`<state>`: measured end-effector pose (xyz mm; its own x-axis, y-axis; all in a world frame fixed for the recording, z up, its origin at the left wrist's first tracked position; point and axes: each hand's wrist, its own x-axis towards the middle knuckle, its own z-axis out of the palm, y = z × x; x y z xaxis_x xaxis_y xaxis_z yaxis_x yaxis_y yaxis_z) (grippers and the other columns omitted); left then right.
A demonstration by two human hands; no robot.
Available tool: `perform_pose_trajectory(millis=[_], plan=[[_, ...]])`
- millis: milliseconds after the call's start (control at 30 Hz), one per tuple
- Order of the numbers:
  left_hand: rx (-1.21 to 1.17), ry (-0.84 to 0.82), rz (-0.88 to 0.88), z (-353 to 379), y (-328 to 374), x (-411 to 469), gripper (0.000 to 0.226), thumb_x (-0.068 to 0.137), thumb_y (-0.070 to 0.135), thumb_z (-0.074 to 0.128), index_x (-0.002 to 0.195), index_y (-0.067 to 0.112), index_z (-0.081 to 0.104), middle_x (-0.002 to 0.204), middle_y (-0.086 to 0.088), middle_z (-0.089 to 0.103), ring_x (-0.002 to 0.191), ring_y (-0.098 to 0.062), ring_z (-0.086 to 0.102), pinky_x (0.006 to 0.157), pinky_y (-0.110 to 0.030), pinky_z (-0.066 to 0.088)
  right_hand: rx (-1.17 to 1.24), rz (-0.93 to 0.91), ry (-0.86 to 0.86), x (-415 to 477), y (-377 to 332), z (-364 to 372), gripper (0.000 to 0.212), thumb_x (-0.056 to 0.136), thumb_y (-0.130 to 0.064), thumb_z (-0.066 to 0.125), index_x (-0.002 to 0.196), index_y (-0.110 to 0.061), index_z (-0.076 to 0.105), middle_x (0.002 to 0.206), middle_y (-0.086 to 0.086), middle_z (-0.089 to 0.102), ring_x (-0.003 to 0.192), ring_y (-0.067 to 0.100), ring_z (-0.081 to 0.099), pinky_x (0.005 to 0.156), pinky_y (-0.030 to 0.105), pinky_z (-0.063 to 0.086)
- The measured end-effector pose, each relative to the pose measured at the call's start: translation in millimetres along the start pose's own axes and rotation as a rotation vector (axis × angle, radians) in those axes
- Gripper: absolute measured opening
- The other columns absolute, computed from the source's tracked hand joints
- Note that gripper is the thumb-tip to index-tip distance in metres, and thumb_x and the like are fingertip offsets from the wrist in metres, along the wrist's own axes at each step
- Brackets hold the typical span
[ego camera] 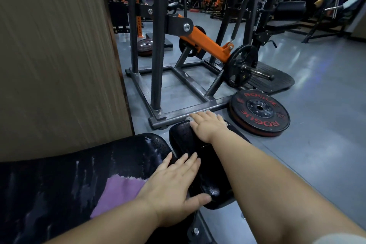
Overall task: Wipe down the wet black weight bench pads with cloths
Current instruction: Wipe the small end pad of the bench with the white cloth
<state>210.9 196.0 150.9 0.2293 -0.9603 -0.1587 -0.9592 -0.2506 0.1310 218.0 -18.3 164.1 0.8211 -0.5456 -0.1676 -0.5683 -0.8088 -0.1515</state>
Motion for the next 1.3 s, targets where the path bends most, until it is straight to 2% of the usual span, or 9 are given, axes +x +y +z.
perform_pose_trajectory(millis=[333,567,667,800,900,967,1133,1200,1300], plan=[[0.022,0.007,-0.003,1.0,-0.8,-0.4,0.091,0.082,0.077,0.006,0.155,0.025,-0.011,0.157,0.013,-0.022,0.145,-0.003,-0.021,0.118,-0.039,-0.018,0.141,0.212,0.026,-26.0,61.1,7.2,0.054,0.101,-0.047,0.020,0.152,-0.034,0.010,0.160,-0.009,0.010,0.144,0.024,0.018,0.116,0.044,0.018],[0.003,0.048,0.010,-1.4,0.7,-1.4,0.100,0.070,0.077,-0.010,0.155,0.024,-0.009,0.158,0.012,-0.019,0.147,-0.005,-0.017,0.118,-0.038,-0.017,-0.087,0.094,0.133,-98.3,56.1,18.3,0.052,0.102,-0.042,0.020,0.151,-0.028,0.014,0.158,-0.008,0.012,0.143,0.021,0.012,0.114,0.042,0.019],[-0.001,0.061,0.015,-0.2,0.6,-0.1,0.102,0.068,0.077,-0.013,0.155,0.024,-0.008,0.159,0.011,-0.017,0.147,-0.005,-0.016,0.118,-0.037,-0.016,-0.101,-0.001,0.076,-131.7,34.1,25.2,0.070,0.088,-0.054,-0.003,0.153,-0.031,0.010,0.159,-0.012,0.008,0.146,0.020,0.005,0.116,0.045,0.008],[-0.024,0.078,0.016,1.2,0.8,-0.3,0.103,0.067,0.078,-0.016,0.156,0.025,-0.005,0.157,0.012,-0.018,0.147,-0.004,-0.015,0.117,-0.035,-0.018,-0.090,-0.113,0.125,-155.9,23.9,35.0,0.069,0.088,-0.052,0.009,0.148,-0.030,0.033,0.153,-0.009,0.032,0.142,0.024,0.030,0.112,0.047,0.023],[-0.022,0.078,0.005,0.1,1.4,-1.0,0.101,0.069,0.077,-0.015,0.155,0.026,-0.006,0.156,0.014,-0.019,0.147,-0.003,-0.015,0.118,-0.037,-0.016,-0.069,-0.083,0.043,-143.6,45.1,27.2,0.078,0.079,-0.060,-0.008,0.152,-0.038,0.008,0.159,-0.018,0.004,0.147,0.014,0.001,0.117,0.039,0.001],[-0.012,0.069,0.003,0.2,1.6,-1.3,0.100,0.069,0.077,-0.015,0.155,0.026,-0.007,0.157,0.014,-0.018,0.147,-0.003,-0.015,0.119,-0.038,-0.015,-0.059,0.032,0.061,-130.6,60.6,19.8,0.060,0.095,-0.054,0.005,0.152,-0.036,0.007,0.160,-0.016,0.002,0.147,0.014,0.000,0.118,0.041,0.004],[-0.014,0.082,0.009,0.6,0.0,-1.9,0.104,0.067,0.078,-0.019,0.155,0.025,-0.006,0.158,0.013,-0.017,0.147,-0.003,-0.014,0.119,-0.038,-0.015,-0.099,0.110,0.274,-137.1,50.1,33.7,0.051,0.098,-0.041,0.020,0.145,-0.028,0.035,0.150,-0.010,0.034,0.139,0.023,0.028,0.110,0.048,0.026],[-0.012,0.088,0.010,1.7,-0.2,-1.1,0.106,0.065,0.079,-0.021,0.155,0.025,-0.006,0.156,0.014,-0.018,0.147,-0.003,-0.014,0.119,-0.036,-0.015,-0.073,-0.003,0.350,-159.3,35.8,49.6,0.051,0.095,-0.044,0.027,0.135,-0.025,0.052,0.140,-0.006,0.051,0.129,0.025,0.045,0.105,0.050,0.032],[-0.018,0.088,0.014,3.1,-0.3,0.1,0.112,0.060,0.083,-0.028,0.155,0.026,-0.008,0.155,0.016,-0.020,0.146,-0.002,-0.016,0.119,-0.036,-0.015,-0.054,-0.210,0.330,-193.1,22.2,74.1,0.052,0.101,-0.045,0.018,0.140,-0.025,0.045,0.145,-0.007,0.046,0.134,0.020,0.039,0.106,0.048,0.024]])
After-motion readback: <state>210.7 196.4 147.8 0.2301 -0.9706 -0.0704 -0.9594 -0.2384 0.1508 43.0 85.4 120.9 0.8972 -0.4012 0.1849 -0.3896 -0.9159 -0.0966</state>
